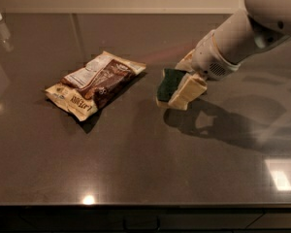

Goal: Move sponge near rxbar blueberry

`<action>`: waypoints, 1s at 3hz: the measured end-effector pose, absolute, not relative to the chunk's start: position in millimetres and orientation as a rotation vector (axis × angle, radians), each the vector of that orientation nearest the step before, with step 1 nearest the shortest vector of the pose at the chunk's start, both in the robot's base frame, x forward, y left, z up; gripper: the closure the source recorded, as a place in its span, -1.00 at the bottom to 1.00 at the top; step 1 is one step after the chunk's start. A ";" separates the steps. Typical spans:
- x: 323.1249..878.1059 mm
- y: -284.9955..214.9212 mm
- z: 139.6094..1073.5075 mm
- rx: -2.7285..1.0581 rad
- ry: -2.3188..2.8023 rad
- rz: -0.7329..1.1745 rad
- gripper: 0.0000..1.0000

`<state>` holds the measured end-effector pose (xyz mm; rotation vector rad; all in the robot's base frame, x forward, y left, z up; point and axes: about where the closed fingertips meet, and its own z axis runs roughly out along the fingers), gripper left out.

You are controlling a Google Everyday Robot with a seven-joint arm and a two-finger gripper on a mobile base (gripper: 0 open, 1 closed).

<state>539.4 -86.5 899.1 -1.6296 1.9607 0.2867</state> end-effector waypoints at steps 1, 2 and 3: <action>562.3 -116.0 896.3 -1.586 1.993 0.254 1.00; 581.1 -149.0 893.2 -1.550 2.028 0.221 0.52; 587.1 -164.0 888.5 -1.538 2.048 0.213 0.06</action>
Offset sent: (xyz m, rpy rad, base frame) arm 0.0592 -0.0916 -0.0059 -0.0331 -0.0204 -0.1289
